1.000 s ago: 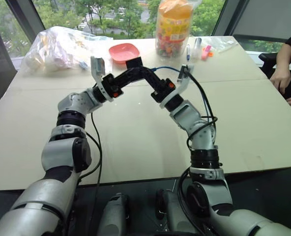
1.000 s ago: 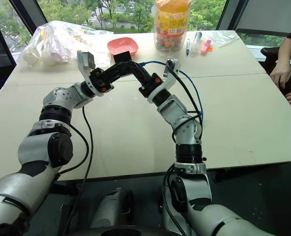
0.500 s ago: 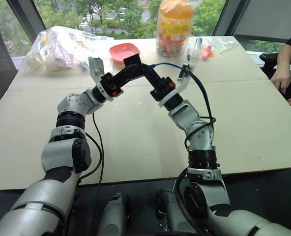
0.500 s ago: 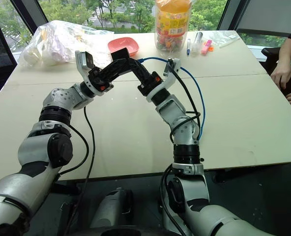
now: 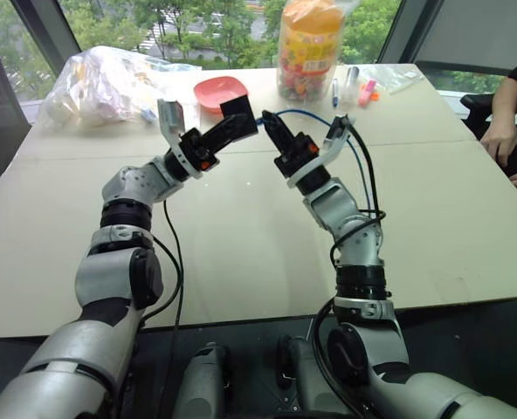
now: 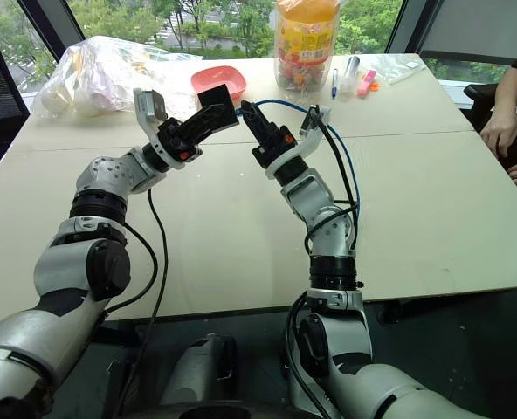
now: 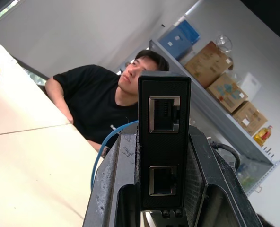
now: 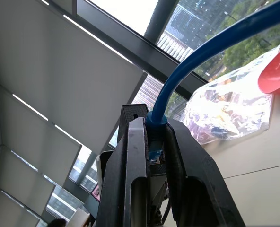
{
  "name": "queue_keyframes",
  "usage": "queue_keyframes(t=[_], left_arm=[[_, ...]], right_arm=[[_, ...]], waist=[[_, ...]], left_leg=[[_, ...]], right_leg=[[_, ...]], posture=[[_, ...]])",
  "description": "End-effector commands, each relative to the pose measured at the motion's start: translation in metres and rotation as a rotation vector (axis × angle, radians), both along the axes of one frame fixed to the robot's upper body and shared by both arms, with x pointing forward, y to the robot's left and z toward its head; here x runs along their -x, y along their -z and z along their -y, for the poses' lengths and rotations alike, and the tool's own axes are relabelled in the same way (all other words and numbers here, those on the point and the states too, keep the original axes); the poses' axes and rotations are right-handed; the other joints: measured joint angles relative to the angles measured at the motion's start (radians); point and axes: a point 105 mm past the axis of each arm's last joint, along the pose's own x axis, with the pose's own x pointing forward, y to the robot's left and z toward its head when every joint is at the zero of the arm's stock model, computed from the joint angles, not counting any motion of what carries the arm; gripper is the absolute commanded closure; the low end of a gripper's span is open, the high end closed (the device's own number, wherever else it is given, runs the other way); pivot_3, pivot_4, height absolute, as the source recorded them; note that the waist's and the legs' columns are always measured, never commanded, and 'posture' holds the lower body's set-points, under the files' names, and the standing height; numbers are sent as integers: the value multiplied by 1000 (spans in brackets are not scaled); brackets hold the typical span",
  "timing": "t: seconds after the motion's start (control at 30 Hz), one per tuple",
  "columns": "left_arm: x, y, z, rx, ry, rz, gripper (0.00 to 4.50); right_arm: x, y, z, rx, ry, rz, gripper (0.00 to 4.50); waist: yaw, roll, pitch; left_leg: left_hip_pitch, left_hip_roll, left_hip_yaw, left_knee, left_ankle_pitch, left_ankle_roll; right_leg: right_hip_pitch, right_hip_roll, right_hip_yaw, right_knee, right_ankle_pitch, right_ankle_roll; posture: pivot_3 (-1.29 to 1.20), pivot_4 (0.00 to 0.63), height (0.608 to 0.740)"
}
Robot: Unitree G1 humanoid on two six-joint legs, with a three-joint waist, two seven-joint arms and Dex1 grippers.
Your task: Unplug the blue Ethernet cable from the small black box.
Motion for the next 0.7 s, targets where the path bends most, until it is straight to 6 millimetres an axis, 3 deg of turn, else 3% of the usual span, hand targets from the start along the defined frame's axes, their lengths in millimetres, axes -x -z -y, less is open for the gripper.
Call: queue_keyframes(t=[0.03,0.2,0.3,0.43,0.7], left_arm=[[1,-10,-3,2,-16,49,3979],[1,-10,-3,-2,-17,49,3979],[1,-10,-3,-2,-17,49,3979],[1,-10,-3,1,-14,48,3979],[2,-12,-4,8,-11,45,3979]], right_arm=[[11,-8,-16,17,-52,60,4006],[12,-6,-19,52,-62,76,4006],[17,-7,-21,49,-91,93,3194],[20,-7,-24,56,-117,101,1157],[16,-10,-15,-24,-89,77,1157]], waist=[[0,0,0],[0,0,0],[0,0,0],[0,0,0],[2,0,0]], left_leg=[[0,0,0,0,0,0],[0,0,0,0,0,0],[0,0,0,0,0,0],[0,0,0,0,0,0],[-1,0,0,0,0,0]], right_leg=[[0,0,0,0,0,0],[0,0,0,0,0,0],[0,0,0,0,0,0],[0,0,0,0,0,0],[0,0,0,-1,0,0]], posture=[[0,150,740],[0,150,740],[0,150,740],[0,150,740],[0,150,740]])
